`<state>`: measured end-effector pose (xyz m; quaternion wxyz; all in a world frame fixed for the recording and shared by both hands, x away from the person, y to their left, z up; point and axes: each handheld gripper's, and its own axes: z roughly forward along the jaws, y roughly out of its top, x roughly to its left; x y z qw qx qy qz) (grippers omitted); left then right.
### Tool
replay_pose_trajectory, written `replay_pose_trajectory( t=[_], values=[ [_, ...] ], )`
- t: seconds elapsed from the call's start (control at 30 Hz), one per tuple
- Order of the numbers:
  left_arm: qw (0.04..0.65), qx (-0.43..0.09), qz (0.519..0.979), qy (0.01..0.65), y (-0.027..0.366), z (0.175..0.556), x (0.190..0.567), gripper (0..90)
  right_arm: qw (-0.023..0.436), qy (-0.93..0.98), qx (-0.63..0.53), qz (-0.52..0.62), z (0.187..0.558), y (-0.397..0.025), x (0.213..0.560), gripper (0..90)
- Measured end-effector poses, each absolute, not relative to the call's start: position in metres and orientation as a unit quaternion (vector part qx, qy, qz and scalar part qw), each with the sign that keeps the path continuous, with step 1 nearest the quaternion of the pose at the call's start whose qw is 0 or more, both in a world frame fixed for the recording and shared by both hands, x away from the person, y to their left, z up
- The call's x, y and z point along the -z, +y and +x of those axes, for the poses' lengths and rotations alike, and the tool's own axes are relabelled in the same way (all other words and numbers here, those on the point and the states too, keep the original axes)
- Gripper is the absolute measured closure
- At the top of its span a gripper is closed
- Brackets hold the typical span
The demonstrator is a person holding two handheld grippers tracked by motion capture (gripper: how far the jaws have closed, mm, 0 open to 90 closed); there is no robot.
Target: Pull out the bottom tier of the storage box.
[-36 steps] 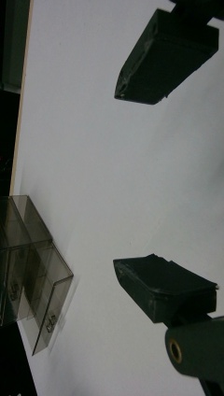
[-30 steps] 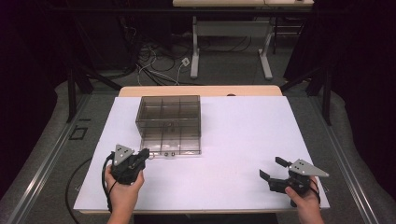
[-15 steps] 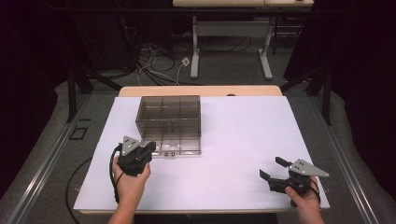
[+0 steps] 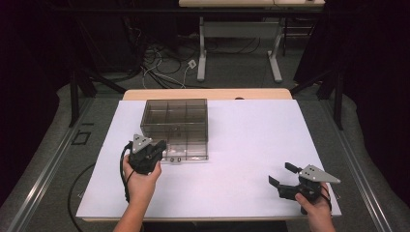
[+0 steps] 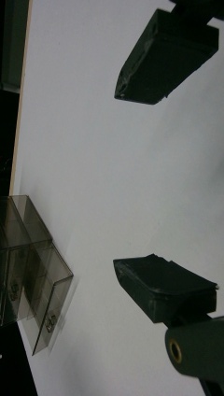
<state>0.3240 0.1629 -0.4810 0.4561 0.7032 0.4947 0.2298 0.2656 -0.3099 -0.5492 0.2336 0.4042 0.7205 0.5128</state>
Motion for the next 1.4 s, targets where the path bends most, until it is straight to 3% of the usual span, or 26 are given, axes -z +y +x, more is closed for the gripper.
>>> replay_pose_trajectory(
  t=[1.4],
  values=[
    [0.434,-0.216,0.713,0.507,0.139,0.356,0.516,87.3,0.230,0.721,-0.513,0.406,0.267,-0.309,0.552,14.7]
  ],
)
